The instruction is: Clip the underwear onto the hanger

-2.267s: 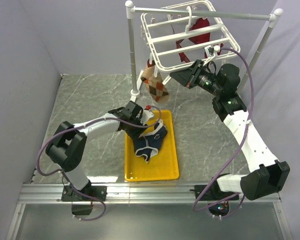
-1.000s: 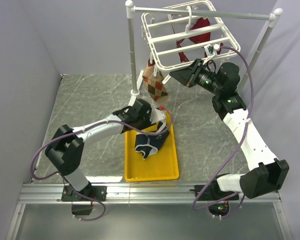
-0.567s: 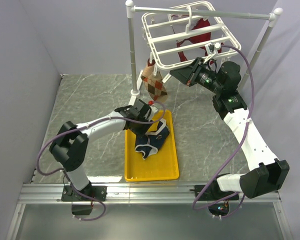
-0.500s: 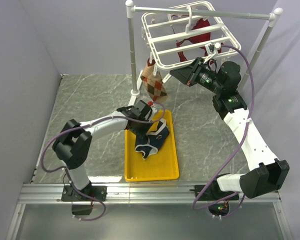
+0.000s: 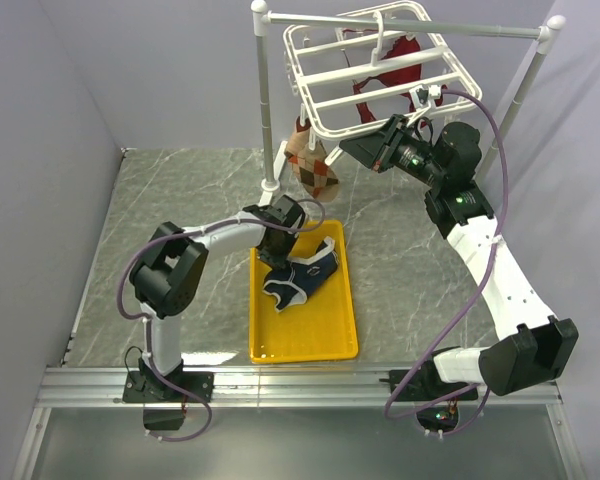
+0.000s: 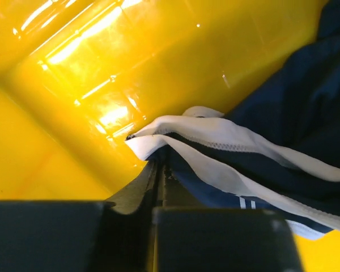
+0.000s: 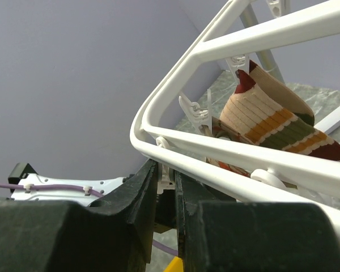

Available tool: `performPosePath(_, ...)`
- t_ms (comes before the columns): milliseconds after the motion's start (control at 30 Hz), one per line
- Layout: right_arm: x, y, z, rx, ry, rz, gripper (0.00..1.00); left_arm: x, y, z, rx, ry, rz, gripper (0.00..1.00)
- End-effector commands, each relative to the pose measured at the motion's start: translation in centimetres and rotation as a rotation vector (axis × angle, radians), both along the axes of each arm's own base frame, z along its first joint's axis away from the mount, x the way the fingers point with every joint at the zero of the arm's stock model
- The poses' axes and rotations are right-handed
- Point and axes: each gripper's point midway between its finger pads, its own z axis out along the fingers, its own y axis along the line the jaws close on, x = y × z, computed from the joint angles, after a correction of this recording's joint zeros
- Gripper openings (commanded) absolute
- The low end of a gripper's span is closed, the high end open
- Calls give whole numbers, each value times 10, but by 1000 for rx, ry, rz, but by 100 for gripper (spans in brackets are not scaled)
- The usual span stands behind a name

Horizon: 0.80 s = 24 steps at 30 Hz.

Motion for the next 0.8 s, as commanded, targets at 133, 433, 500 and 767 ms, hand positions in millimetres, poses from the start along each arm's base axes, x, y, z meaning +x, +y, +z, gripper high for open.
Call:
performPosePath(133,-1,-5,28,19,-74,-13,0,15,10,54,-39,-228,-12,0)
performPosePath(433,-1,-5,25,26,-67,-18,0,9,5,127,-101,-625,-195,0)
performPosePath(500,-2,-5,25,27,-69,-15,0,7,9,127,-66,-695,-262,0)
performPosePath(767,-5,-1,23,83,-22,15,0,10,-1,223,-160,-1166,-350,0)
